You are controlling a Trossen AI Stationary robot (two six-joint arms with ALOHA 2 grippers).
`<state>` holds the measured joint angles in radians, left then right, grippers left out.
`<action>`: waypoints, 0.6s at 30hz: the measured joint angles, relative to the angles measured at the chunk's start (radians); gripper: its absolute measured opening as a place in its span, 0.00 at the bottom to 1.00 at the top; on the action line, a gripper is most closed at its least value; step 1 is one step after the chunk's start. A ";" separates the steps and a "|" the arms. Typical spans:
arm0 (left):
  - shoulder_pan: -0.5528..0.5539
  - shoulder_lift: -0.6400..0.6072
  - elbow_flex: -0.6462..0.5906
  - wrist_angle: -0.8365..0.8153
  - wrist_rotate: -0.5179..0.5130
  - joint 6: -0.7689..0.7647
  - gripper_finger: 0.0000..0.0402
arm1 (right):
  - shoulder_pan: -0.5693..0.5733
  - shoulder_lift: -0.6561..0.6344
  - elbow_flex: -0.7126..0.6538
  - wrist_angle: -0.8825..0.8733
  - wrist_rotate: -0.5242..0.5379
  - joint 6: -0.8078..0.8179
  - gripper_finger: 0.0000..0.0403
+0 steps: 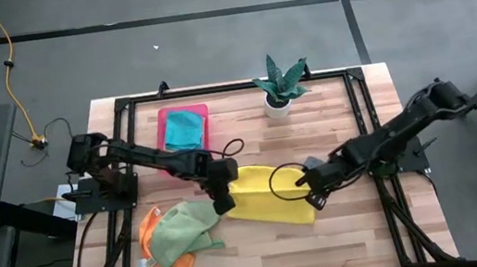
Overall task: Fold microfiber towels
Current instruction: Fold the yellow microfiber towel
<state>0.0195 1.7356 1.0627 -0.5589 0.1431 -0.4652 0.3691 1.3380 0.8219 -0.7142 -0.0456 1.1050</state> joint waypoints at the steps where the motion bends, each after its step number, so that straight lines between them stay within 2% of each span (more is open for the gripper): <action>1: -0.003 -0.003 -0.001 -0.003 0.001 -0.003 0.00 | 0.000 0.019 0.000 0.008 0.000 0.009 0.00; 7: 0.007 -0.065 -0.001 -0.005 -0.018 -0.003 0.00 | 0.000 0.081 0.000 0.005 0.020 0.091 0.00; 11: 0.059 -0.102 -0.002 -0.005 -0.095 0.012 0.00 | -0.011 0.076 0.000 -0.022 0.085 0.187 0.00; 18: 0.146 -0.095 -0.001 0.007 -0.103 0.082 0.00 | -0.037 0.076 0.000 -0.045 0.141 0.260 0.00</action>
<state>0.1651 1.6410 1.0612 -0.5515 0.0401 -0.3830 0.3320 1.4139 0.8219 -0.7595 0.0952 1.3654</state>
